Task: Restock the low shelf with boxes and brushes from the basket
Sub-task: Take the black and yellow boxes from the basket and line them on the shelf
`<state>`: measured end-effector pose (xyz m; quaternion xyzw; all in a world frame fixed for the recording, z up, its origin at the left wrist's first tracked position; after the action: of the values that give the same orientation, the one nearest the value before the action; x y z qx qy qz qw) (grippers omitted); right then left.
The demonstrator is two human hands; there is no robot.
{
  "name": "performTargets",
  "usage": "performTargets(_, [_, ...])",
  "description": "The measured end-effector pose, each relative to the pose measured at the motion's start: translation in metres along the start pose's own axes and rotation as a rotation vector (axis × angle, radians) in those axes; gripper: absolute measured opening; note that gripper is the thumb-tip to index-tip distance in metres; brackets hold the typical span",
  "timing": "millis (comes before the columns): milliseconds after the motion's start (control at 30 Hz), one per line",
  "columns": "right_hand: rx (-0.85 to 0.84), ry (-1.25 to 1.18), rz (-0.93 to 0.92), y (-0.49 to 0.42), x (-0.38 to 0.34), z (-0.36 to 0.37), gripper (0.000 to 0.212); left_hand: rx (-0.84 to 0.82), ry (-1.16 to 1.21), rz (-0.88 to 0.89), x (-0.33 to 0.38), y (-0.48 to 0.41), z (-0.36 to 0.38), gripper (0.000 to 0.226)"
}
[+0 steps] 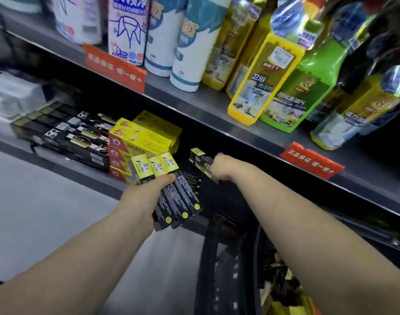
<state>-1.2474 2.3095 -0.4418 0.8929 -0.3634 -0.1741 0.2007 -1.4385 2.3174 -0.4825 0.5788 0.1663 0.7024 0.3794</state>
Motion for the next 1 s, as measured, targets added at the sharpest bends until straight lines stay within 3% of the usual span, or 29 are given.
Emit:
performTargets(67, [-0.046, 0.291, -0.042, -0.027, -0.004, 0.01, 0.039, 0.031, 0.003, 0.016, 0.001, -0.009, -0.003, 0.053])
performTargets(133, [0.034, 0.206, 0.083, -0.061, 0.007, 0.014, 0.053, 0.058, 0.024, 0.025, -0.002, -0.016, -0.007, 0.045])
performTargets(200, [0.077, 0.174, 0.092, -0.09, 0.013, 0.02, 0.064, 0.07, 0.028, 0.023, -0.005, -0.021, -0.012, 0.046])
performTargets(467, [-0.122, 0.109, -0.06, -0.157, 0.033, 0.075, 0.048, 0.094, 0.003, 0.023, -0.014, -0.035, -0.016, 0.024])
performTargets(667, [-0.243, 0.131, -0.127, -0.163, 0.037, 0.098, 0.06, 0.108, -0.024, 0.015, -0.019, -0.039, -0.018, 0.03])
performTargets(867, [-0.179, 0.126, -0.15, -0.147, 0.03, 0.085, 0.075, 0.085, -0.018, 0.006, -0.018, -0.037, -0.012, 0.03])
performTargets(1000, [-0.153, 0.087, -0.182, -0.114, 0.018, 0.066, 0.056, 0.06, -0.013, 0.003, -0.02, -0.032, -0.007, 0.036])
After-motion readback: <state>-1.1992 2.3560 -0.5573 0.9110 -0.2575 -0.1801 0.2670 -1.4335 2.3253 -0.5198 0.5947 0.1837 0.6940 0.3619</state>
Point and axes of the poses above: each hand's wrist, its own y-axis away from the middle knuckle, its own z-axis out of the palm, x = y × z, the point moved 5 cm from there along -y, towards the middle knuckle, and after that the axes turned 5 degrees about -y, right-handed, at the moved point
